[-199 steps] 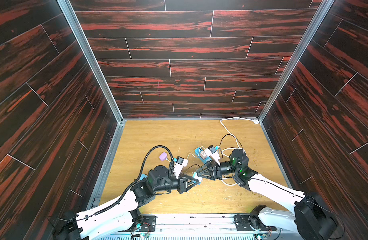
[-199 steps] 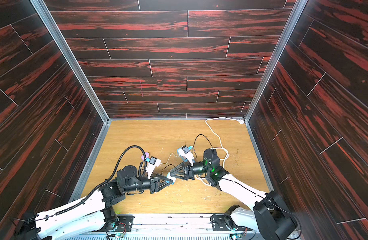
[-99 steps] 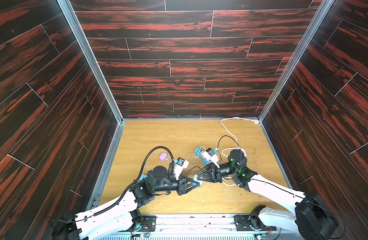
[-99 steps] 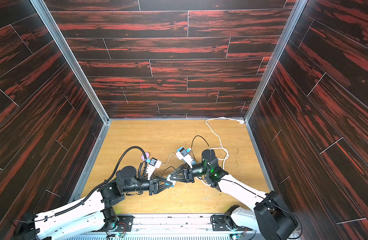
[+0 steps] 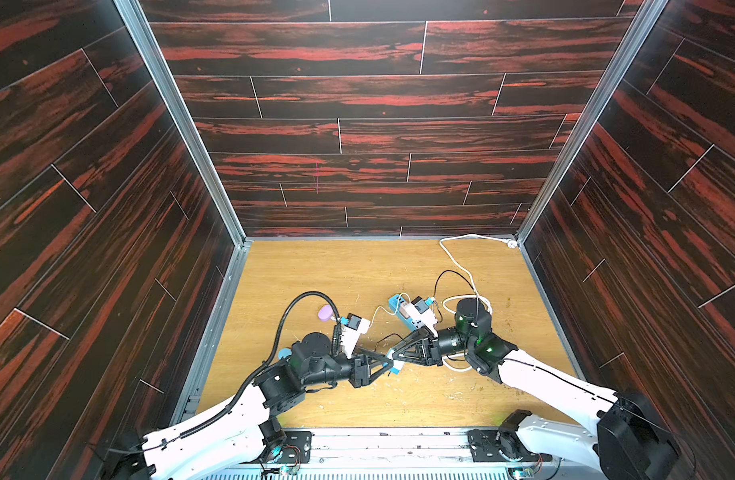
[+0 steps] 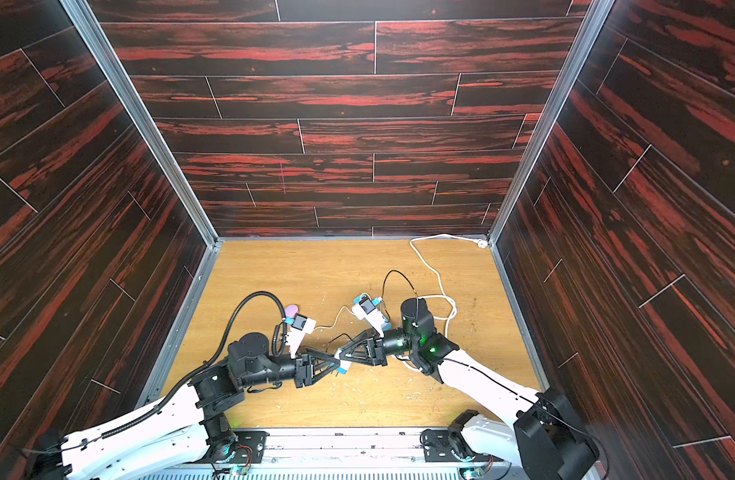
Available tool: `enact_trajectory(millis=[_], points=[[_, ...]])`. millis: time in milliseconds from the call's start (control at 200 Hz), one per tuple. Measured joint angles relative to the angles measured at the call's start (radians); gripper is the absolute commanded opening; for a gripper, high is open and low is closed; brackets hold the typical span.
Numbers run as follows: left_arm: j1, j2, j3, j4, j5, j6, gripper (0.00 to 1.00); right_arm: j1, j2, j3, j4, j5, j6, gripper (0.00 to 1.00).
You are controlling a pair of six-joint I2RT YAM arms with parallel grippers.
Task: Charge the bluetooth headset
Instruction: Pick up the plug from the center of the board, then adjust the charging cable at the plug.
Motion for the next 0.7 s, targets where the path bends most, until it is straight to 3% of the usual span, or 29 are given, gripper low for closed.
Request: enact_trajectory(millis=[366, 701], points=[[0.005, -0.148, -0.027, -0.199, -0.249, 0.035, 0.6, -0.021, -0.01, 0.039, -0.112, 0.06, -0.027, 0.08], [-0.012, 0.102, -0.032, -0.224, -0.344, 0.1, 0.61, -0.022, -0.01, 0.039, -0.111, 0.077, -0.016, 0.09]])
